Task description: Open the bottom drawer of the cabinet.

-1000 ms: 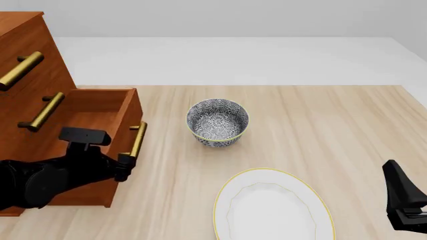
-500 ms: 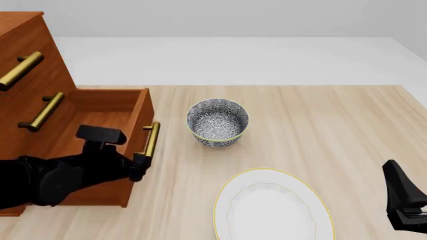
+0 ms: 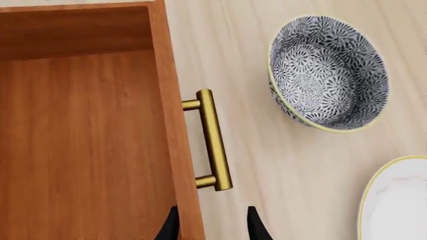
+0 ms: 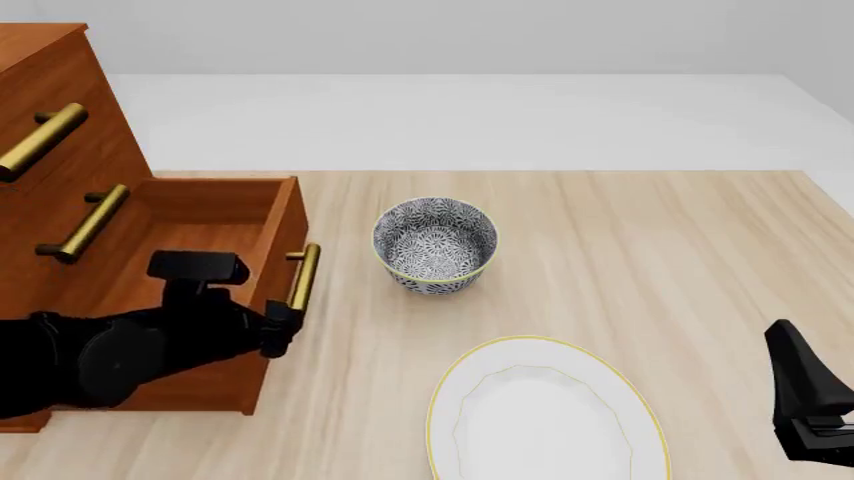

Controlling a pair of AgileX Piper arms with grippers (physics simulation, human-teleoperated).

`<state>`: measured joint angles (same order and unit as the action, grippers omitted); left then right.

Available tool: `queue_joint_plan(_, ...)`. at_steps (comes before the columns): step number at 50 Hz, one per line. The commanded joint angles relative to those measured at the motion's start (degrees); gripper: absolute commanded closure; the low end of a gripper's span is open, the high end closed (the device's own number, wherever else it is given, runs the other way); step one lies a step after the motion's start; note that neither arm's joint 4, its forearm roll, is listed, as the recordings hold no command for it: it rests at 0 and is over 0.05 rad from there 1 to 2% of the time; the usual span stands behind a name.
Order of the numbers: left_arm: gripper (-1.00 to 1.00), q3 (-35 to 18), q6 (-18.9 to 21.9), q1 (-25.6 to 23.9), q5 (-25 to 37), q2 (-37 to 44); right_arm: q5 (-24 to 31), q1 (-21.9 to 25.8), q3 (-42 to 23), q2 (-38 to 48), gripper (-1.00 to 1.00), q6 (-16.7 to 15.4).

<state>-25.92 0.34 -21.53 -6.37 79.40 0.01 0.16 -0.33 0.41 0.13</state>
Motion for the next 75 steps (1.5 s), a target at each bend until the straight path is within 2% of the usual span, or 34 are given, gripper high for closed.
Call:
queue_joint_plan(1, -1.0, -1.41, -2.58, -2.41, 2.44, -6.49, 0.0, 0.02, 0.0, 0.0, -1.0, -0.02)
queue_joint_plan(11, -1.0, -1.38, 4.3, 2.47, 9.04, -20.45, 0.0, 0.01, 0.0, 0.0, -1.0, 0.0)
queue_joint_plan(15, -1.0, -1.1, 4.66, 2.67, 10.83, -24.08, 0.0, 0.0, 0.0, 0.0, -1.0, 0.0)
queue_joint_plan(18, -1.0, -0.54, 6.58, 3.97, 12.03, -28.2, 0.0, 0.02, 0.0, 0.01, -1.0, 0.01)
queue_joint_plan(21, -1.0, -0.54, 6.3, 3.83, 13.37, -30.75, 0.0, 0.01, 0.0, 0.0, -1.0, 0.0)
queue_joint_plan(27, -1.0, 1.08, 10.07, 5.21, 15.42, -41.54, 0.0, 0.0, 0.0, 0.0, -1.0, 0.0)
queue_joint_plan(29, -1.0, 1.26, 9.67, 5.65, 16.48, -44.81, 0.0, 0.01, 0.0, 0.0, -1.0, -0.01)
queue_joint_plan(32, -1.0, 1.7, 11.25, 7.19, 18.01, -50.3, 0.0, 0.0, 0.0, -0.01, -1.0, 0.0)
queue_joint_plan(38, -1.0, 1.18, 10.51, 8.26, 25.1, -61.93, 0.0, 0.01, 0.0, 0.0, -1.0, 0.0)
queue_joint_plan(42, -1.0, 1.08, 9.14, 8.67, 28.96, -66.65, 0.0, 0.0, 0.0, 0.0, -1.0, -0.01)
queue_joint_plan(45, -1.0, 0.81, 9.76, 9.04, 32.24, -71.53, 0.0, -0.01, 0.0, 0.0, -1.0, 0.0)
queue_joint_plan(49, -1.0, -1.2, 7.11, 8.7, 37.05, -78.91, 0.0, 0.01, 0.0, 0.0, -1.0, 0.0)
queue_joint_plan(51, -1.0, -1.02, 8.2, 7.39, 38.32, -79.32, 0.0, -0.01, 0.0, 0.0, -1.0, 0.0)
queue_joint_plan(57, -1.0, -2.17, 7.19, 8.86, 37.96, -79.39, 0.0, 0.01, 0.0, -0.01, -1.0, -0.01)
queue_joint_plan(60, -1.0, -4.28, 7.67, 12.21, 36.38, -79.39, 0.0, -0.01, 0.0, -0.01, -1.0, 0.01)
queue_joint_plan(62, -1.0, -5.46, 9.68, 13.6, 36.12, -79.39, 0.0, 0.01, 0.0, 0.0, -1.0, 0.0)
queue_joint_plan(63, -1.0, -5.13, 10.46, 12.7, 36.15, -79.39, 0.0, -0.01, 0.0, 0.0, -1.0, 0.0)
queue_joint_plan(68, -1.0, -7.25, 9.53, 13.29, 35.41, -79.39, 0.0, -0.01, 0.0, 0.01, -1.0, 0.0)
queue_joint_plan(71, -1.0, -5.77, 9.53, 13.14, 34.73, -79.39, 0.0, 0.01, 0.0, 0.0, -1.0, 0.01)
queue_joint_plan(75, -1.0, -6.43, 8.03, 13.63, 34.21, -79.39, 0.0, 0.0, 0.0, 0.0, -1.0, 0.0)
